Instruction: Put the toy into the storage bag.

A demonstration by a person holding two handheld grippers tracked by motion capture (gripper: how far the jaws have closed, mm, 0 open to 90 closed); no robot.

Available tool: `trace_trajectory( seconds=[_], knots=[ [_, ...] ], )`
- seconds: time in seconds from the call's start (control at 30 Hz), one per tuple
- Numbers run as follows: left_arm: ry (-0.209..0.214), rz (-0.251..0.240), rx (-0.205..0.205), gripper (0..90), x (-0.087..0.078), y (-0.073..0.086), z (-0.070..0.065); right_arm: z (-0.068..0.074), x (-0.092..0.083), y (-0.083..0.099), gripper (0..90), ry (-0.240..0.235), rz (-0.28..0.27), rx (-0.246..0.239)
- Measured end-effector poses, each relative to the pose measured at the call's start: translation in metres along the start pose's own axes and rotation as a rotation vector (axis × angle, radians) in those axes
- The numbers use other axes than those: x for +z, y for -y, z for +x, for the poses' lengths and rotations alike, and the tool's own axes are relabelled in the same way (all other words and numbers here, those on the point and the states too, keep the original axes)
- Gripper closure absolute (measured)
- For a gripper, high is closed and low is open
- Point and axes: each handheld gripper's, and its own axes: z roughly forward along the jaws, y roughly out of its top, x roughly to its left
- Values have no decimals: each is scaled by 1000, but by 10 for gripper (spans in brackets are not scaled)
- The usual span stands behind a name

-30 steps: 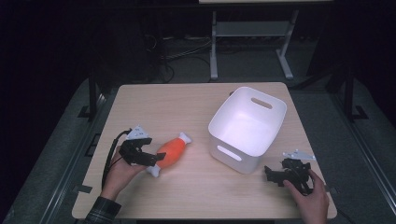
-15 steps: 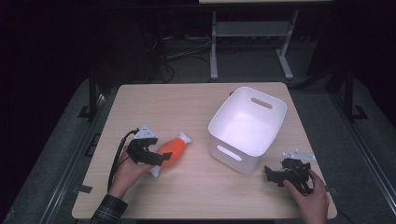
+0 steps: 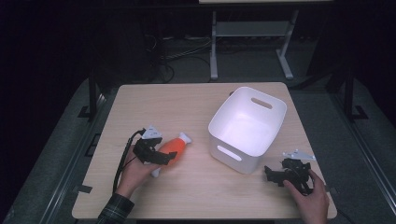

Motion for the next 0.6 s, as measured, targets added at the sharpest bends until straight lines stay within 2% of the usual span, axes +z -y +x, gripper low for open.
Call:
trace_trajectory(
  seconds=[0.2,0.37,0.43,0.6],
  knots=[
    [-11,17,4,122,6,1,-2,0,0,0,0,0,0,0],
    [-29,30,19,122,12,2,-5,0,0,0,0,0,0,0],
    [-35,53,39,122,17,2,-8,0,0,0,0,0,0,0],
    [-53,68,48,122,23,5,-9,0,0,0,0,0,0,0]
  ],
)
